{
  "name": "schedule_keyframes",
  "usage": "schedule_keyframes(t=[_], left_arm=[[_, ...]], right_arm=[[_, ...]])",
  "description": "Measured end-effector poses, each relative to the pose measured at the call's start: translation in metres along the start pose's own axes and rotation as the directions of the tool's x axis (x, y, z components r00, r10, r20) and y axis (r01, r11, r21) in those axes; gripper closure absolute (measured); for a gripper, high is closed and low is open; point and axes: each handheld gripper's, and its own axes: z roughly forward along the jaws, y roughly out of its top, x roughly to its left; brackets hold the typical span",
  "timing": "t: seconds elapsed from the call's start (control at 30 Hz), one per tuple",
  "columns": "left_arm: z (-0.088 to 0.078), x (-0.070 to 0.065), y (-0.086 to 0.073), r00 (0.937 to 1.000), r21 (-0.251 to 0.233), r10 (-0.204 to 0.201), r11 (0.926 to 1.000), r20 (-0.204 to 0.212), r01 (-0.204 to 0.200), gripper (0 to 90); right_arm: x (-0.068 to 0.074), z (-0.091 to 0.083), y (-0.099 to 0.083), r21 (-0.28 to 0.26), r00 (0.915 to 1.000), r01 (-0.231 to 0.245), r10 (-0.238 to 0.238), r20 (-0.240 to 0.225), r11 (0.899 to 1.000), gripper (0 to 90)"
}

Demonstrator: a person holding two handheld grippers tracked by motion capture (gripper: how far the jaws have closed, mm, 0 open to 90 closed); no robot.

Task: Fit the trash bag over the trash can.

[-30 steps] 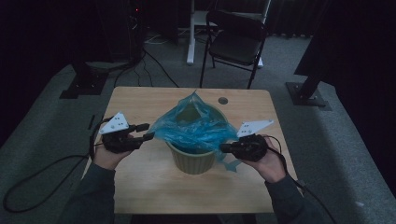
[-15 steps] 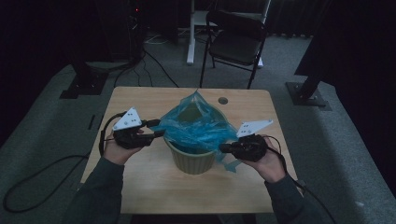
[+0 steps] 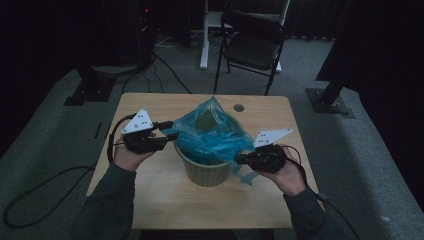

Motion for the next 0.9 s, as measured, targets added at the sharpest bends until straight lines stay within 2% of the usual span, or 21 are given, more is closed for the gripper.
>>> schedule_keyframes(t=[0.17,0.2,0.33,0.47,0.6,0.77,0.9], left_arm=[[-0.005,0.003,0.000,1.0000,-0.006,-0.008,0.9999,-0.001,0.008,56.8],[-0.005,0.004,0.001,0.9996,-0.020,-0.017,0.9996,0.020,0.018,56.8],[-0.001,0.001,0.007,0.9996,-0.023,-0.002,0.9997,0.029,0.003,57.0],[0.000,0.001,0.012,0.9999,-0.031,0.006,0.9995,0.014,-0.006,56.5],[-0.003,0.004,0.012,0.9998,-0.046,-0.017,0.9988,0.013,0.017,56.5],[0.010,-0.003,0.013,0.9989,0.014,0.022,0.9997,0.041,-0.023,55.8],[0.020,-0.007,0.014,0.9981,0.040,0.037,0.9984,0.050,-0.039,55.4]], right_arm=[[0.000,0.000,0.000,0.001,1.0000,0.001,-0.001,-0.001,1.000,89.9],[0.000,0.000,0.000,0.001,1.0000,0.000,0.000,-0.001,1.000,89.9],[0.000,0.001,0.001,0.004,1.0000,-0.002,0.002,-0.008,1.000,89.9],[0.000,0.001,0.000,0.006,1.0000,-0.001,0.001,-0.009,1.000,89.8],[0.000,0.000,0.000,0.007,1.0000,0.001,-0.001,-0.010,1.000,89.7],[0.000,0.001,0.001,0.010,0.9999,0.002,-0.002,-0.014,1.000,89.8],[0.001,0.001,0.001,0.011,0.9999,0.004,-0.003,-0.014,1.000,89.7]])
